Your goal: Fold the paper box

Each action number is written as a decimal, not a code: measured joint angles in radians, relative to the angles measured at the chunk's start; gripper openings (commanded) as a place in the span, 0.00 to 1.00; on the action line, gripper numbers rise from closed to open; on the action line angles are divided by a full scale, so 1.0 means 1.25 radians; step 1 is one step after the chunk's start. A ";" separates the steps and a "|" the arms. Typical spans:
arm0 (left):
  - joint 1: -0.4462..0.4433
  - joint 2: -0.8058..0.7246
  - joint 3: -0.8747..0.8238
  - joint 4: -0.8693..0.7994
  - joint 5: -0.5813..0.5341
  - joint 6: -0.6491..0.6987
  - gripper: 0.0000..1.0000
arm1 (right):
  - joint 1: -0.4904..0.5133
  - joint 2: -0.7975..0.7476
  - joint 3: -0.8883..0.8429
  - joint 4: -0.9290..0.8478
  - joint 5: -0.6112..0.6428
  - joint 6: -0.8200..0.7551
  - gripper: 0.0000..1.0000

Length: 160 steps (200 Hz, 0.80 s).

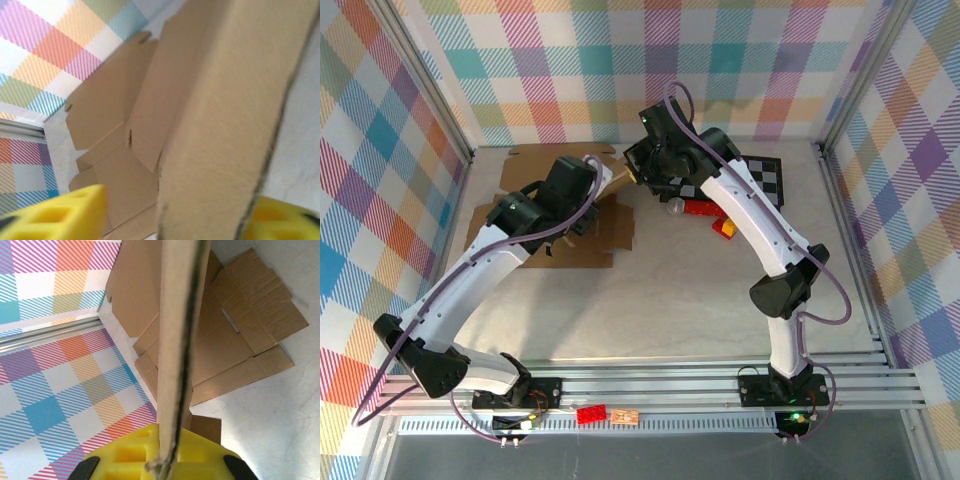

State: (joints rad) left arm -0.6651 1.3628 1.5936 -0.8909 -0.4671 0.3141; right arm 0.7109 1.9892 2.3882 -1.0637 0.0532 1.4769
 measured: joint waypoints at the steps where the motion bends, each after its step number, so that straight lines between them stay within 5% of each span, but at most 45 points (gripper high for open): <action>1: 0.000 -0.001 0.001 0.002 0.000 -0.005 0.80 | 0.000 0.000 0.000 0.000 0.000 0.000 0.00; 28: 0.004 -0.053 0.035 0.053 -0.001 -0.083 0.84 | -0.007 -0.007 0.000 0.019 0.014 -0.009 0.00; 48: 0.051 -0.089 0.088 0.081 0.026 -0.165 0.78 | -0.016 -0.032 0.000 0.028 0.023 -0.022 0.00; 97: 0.414 -0.067 0.159 0.064 0.162 -0.458 0.63 | -0.024 -0.125 0.006 0.063 0.029 -0.037 0.00; 132: 0.446 0.007 0.067 0.067 0.286 -0.573 0.56 | -0.005 -0.178 0.007 0.056 0.044 -0.036 0.00; 160: 0.447 0.088 -0.018 0.114 0.406 -0.613 0.38 | 0.027 -0.239 -0.016 0.043 0.079 -0.024 0.00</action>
State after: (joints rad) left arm -0.1062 1.4731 1.5715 -0.7486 0.0402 -0.4519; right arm 0.7441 1.6905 2.3680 -1.0096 0.1524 1.4467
